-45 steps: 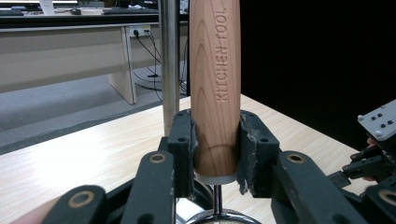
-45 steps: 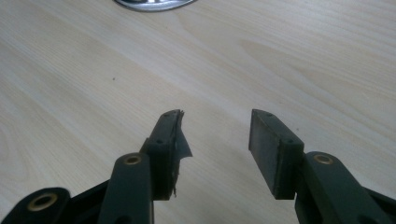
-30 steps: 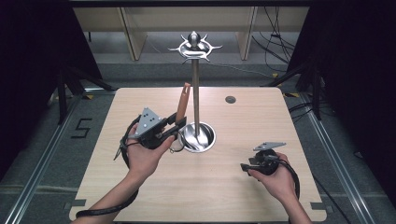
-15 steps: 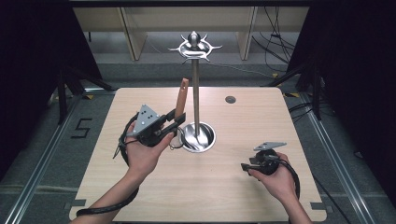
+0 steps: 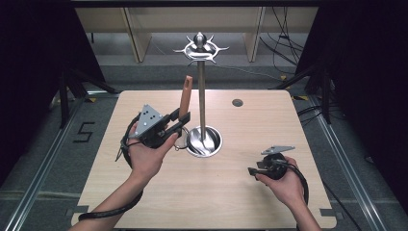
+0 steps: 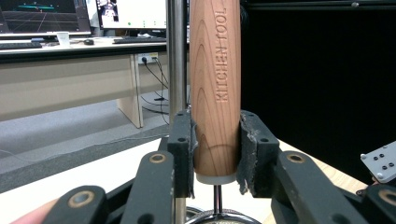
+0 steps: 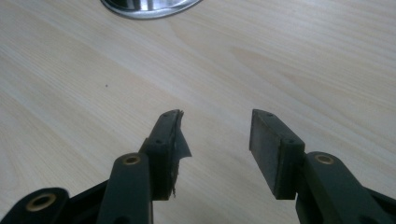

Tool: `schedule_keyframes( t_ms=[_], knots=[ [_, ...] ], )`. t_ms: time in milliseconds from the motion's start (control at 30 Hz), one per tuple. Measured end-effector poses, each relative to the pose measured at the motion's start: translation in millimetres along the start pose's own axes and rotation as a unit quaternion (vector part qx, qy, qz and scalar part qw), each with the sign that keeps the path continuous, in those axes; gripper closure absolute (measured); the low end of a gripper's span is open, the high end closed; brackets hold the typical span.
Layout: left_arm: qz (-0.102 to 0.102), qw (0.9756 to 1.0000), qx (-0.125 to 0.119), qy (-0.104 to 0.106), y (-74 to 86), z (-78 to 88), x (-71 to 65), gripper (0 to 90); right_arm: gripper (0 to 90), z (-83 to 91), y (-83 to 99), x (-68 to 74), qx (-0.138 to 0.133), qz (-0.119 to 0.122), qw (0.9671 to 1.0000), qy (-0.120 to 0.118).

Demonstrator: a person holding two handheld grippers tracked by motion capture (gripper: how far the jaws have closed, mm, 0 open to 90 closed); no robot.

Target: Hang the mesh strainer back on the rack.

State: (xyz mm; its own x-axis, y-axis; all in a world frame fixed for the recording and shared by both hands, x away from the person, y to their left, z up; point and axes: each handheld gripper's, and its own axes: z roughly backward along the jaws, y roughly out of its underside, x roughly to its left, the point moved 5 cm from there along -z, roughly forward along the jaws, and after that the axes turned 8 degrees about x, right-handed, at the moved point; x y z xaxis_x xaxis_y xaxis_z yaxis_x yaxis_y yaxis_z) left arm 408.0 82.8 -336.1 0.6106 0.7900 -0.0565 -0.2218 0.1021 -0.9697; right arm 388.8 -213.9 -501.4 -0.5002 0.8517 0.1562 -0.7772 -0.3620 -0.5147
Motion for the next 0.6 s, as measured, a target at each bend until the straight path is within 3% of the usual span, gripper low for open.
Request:
schedule_keyframes(
  t_ms=[33,67,100,133,167,200,233,300,400,467,533,600],
  knots=[
    [-0.001,1.0000,0.000,0.000,-0.8,0.3,-0.3,68.1,54.1,0.1,-1.1,-1.7,-0.005,0.013,0.9999,0.005],
    [-0.006,1.0000,0.001,0.001,-1.7,-0.1,-0.5,68.1,54.1,0.2,-0.9,-0.8,-0.005,0.008,0.9999,0.003],
    [-0.025,0.9997,-0.003,0.002,-4.3,-1.4,0.7,68.1,54.1,0.1,-1.0,-0.8,-0.004,0.006,1.0000,0.002],
    [-0.022,0.9997,-0.006,0.003,-5.7,-1.8,0.4,68.1,54.1,3.4,0.7,1.4,0.023,-0.008,0.9997,-0.002],
    [-0.023,0.9997,-0.006,0.001,-7.1,-1.6,1.2,68.1,54.0,0.9,-1.6,-1.4,0.002,0.012,0.9999,0.004],
    [-0.021,0.9997,-0.009,0.000,-7.9,-1.5,1.0,68.1,54.0,-0.3,-1.5,0.8,-0.003,0.003,1.0000,0.000],
    [-0.021,0.9997,-0.010,-0.001,-7.9,-1.2,0.9,68.1,54.0,1.7,-0.3,1.7,0.011,0.002,0.9999,-0.001],
    [-0.020,0.9998,-0.009,-0.001,-6.9,-1.6,0.6,68.1,54.0,0.7,-0.6,-0.2,0.006,0.017,0.9998,0.004],
    [-0.014,0.9998,-0.011,-0.006,-6.4,-2.3,2.0,68.1,54.0,1.1,0.8,0.4,0.016,0.002,0.9999,-0.001],
    [-0.011,0.9998,-0.014,-0.011,-7.9,-2.4,3.9,68.1,53.9,-2.3,-1.6,-4.1,-0.013,0.028,0.9995,0.009],
    [-0.014,0.9996,-0.016,-0.015,-9.6,-1.8,4.7,68.1,53.9,-0.1,-0.3,-4.1,0.002,0.027,0.9996,0.008],
    [-0.016,0.9995,-0.020,-0.017,-10.9,-0.9,4.2,68.1,53.9,0.5,0.5,-1.5,0.010,0.011,0.9999,0.003]
  ],
)
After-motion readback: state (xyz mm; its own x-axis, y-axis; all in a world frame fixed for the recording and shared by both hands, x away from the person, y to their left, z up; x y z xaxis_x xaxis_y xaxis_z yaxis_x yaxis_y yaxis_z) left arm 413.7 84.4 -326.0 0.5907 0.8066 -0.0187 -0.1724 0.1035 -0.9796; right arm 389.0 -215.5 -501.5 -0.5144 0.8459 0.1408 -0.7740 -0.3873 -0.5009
